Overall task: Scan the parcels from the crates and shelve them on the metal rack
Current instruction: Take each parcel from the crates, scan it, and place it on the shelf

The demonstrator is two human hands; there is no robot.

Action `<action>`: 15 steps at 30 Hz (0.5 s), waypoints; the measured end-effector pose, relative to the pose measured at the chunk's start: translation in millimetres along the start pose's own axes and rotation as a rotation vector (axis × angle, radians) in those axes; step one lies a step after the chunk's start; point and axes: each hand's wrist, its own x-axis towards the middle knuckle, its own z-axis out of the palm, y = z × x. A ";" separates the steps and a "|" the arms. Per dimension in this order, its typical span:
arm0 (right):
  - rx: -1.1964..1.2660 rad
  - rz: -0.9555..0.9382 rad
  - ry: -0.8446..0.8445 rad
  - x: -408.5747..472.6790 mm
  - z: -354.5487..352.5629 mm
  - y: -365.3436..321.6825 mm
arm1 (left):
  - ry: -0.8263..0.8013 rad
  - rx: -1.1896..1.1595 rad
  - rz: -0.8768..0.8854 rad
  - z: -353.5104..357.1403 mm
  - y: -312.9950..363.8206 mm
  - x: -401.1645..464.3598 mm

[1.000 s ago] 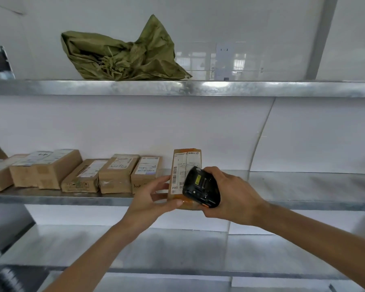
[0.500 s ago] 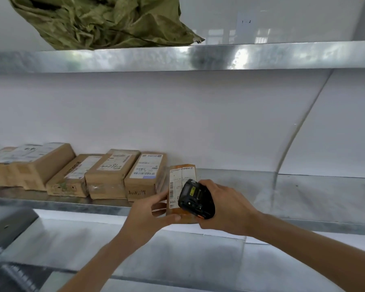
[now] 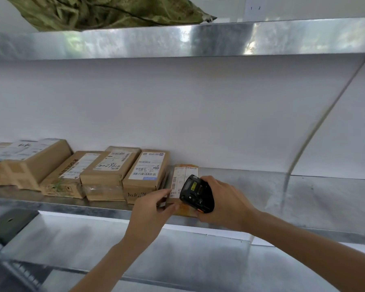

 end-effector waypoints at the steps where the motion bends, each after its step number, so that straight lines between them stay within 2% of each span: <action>1: 0.000 -0.001 0.000 1.4 0.4 0.8 | 0.030 0.013 -0.002 2.4 -0.4 0.4; 7: 0.003 -0.009 0.034 7.1 2.5 4.1 | 0.156 0.066 0.014 14.6 -7.4 2.2; 15: -0.021 -0.020 0.028 19.5 3.2 5.5 | 0.203 0.154 0.062 22.1 -11.5 6.3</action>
